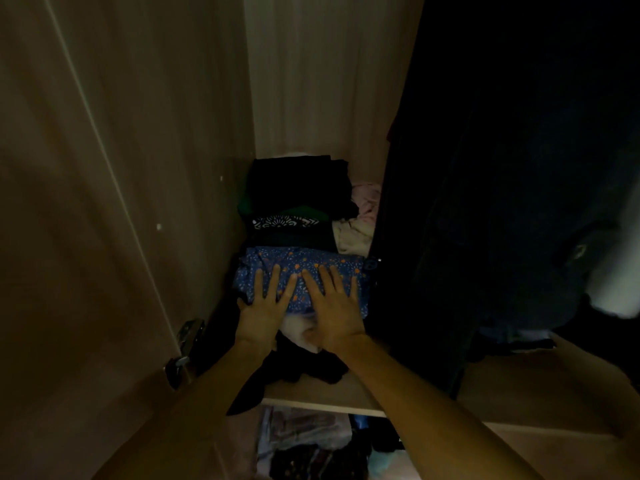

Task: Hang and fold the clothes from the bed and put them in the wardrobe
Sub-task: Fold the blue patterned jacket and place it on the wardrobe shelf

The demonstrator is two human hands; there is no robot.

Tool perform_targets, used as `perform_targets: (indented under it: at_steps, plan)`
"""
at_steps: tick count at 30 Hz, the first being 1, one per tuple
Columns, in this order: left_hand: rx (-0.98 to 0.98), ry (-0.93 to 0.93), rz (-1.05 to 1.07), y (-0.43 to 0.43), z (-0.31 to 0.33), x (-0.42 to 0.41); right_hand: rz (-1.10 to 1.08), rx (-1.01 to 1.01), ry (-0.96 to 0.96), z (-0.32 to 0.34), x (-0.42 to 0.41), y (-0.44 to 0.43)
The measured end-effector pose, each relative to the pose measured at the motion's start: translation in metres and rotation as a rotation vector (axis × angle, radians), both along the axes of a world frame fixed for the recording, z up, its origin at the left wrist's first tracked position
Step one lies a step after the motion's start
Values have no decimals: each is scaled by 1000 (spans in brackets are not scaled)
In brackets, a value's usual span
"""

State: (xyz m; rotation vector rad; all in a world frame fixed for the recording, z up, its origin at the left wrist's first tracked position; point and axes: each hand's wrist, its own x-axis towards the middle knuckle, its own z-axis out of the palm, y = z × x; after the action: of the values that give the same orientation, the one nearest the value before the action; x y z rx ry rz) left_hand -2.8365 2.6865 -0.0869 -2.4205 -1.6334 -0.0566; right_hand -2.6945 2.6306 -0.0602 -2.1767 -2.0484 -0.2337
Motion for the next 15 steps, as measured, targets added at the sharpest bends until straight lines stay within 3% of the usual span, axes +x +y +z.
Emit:
perform_targets:
  at_steps: [5, 9, 15]
  plan:
    - [-95, 110, -83, -6, 26, -5, 5, -53, 11, 7, -1, 6]
    - [-98, -17, -102, -38, 57, 4, 24, -91, 53, 22, 11, -23]
    - [-12, -143, -160, -100, 89, 3, 79, 13, 119, 53, -2, -92]
